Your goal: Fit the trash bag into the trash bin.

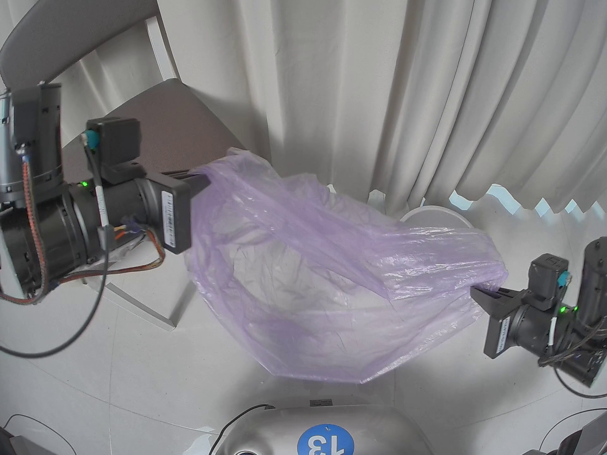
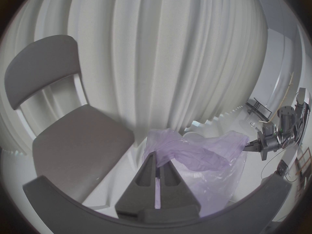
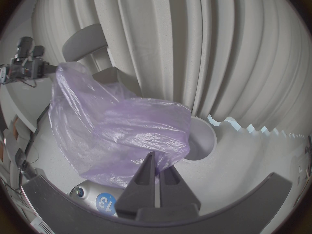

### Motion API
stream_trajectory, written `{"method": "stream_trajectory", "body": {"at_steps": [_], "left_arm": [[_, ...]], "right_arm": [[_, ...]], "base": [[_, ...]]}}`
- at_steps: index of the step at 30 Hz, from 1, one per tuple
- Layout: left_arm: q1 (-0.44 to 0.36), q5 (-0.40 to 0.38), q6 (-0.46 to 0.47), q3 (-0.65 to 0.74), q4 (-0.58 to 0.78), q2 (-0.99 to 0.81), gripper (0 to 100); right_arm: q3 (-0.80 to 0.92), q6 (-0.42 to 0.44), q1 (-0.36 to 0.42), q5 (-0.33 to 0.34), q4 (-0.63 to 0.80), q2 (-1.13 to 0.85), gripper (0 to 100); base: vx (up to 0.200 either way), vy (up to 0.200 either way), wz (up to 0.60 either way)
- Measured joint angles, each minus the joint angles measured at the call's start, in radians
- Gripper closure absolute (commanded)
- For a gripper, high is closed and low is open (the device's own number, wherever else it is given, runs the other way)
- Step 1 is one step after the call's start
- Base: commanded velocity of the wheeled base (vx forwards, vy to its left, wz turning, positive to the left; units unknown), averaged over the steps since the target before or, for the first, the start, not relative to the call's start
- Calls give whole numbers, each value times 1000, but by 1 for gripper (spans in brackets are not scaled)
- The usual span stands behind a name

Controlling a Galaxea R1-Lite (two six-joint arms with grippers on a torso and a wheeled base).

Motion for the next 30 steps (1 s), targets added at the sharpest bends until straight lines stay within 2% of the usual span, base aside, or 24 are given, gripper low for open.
{"method": "stream_trajectory", "body": {"at_steps": [8, 15, 22, 25, 30], "left_arm": [[-122, -20, -13, -130, -72, 161, 100], [-213, -21, -71, -246, -173, 312, 100], [-249, -13, -188, -381, -293, 500, 100], [-254, -8, -220, -426, -361, 564, 100], [-251, 13, -240, -464, -495, 658, 100]], "right_arm": [[-84, -76, 6, 120, 19, -53, 100], [-129, -80, 14, 170, 13, 4, 100], [-140, -39, -61, 293, -68, 75, 100], [-132, -17, -91, 309, -120, 93, 100], [-97, 72, -118, 323, -232, 115, 100]], "base": [[0, 0, 0], [0, 0, 0], [0, 0, 0], [0, 0, 0], [0, 0, 0]]}}
